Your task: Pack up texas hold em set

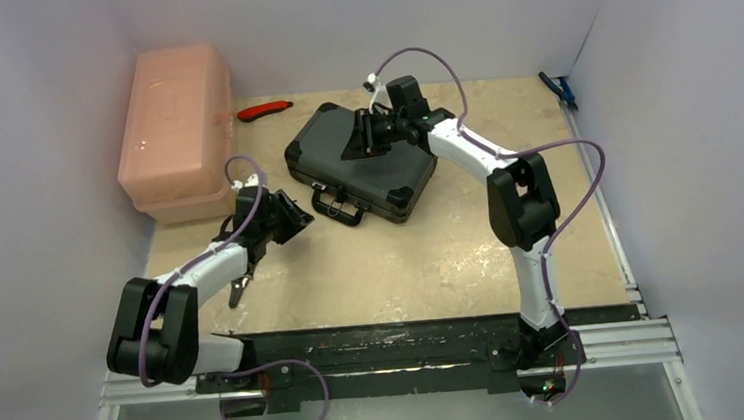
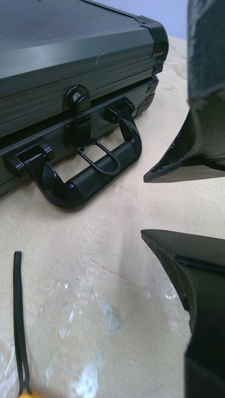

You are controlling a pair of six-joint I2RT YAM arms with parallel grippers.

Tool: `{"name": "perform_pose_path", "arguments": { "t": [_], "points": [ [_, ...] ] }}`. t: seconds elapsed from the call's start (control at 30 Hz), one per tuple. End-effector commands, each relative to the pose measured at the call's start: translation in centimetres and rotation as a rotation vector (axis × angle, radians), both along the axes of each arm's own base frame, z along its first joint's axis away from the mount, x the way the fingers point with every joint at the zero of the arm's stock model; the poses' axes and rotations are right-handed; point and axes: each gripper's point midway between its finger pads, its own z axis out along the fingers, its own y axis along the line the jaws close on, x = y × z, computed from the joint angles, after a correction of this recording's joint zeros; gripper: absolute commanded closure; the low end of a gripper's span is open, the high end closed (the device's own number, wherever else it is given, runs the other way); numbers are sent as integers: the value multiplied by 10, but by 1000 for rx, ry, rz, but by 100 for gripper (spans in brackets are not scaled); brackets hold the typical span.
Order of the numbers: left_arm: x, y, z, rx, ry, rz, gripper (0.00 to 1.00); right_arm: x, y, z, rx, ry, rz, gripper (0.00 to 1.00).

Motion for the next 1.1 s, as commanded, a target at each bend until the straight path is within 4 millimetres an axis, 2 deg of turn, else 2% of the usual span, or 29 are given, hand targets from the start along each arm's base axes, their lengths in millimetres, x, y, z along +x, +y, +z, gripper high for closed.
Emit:
{"name": "perform_pose_path", "arguments": {
  "t": [0.0, 0.17, 0.5, 0.7, 0.93, 1.07],
  "points": [
    [19, -19, 5, -81, -76, -64, 61, 1, 8, -7, -30, -31, 9, 62],
    [26, -27, -8, -99, -49, -95, 70, -6, 1, -44, -86, 10, 11, 63],
    [32, -36, -28, -122, -19, -130, 82, -37, -23, -120, -190, 113, 10, 65],
    [38, -42, -29, -146, -26, -142, 88, -47, -29, -135, -207, 137, 7, 66],
    [48, -49, -26, -179, -38, -152, 98, -46, -30, -132, -211, 128, 10, 67],
    [52, -56, -19, -201, -58, -170, 100, -46, -30, -132, -212, 126, 10, 67]
  ]
}}
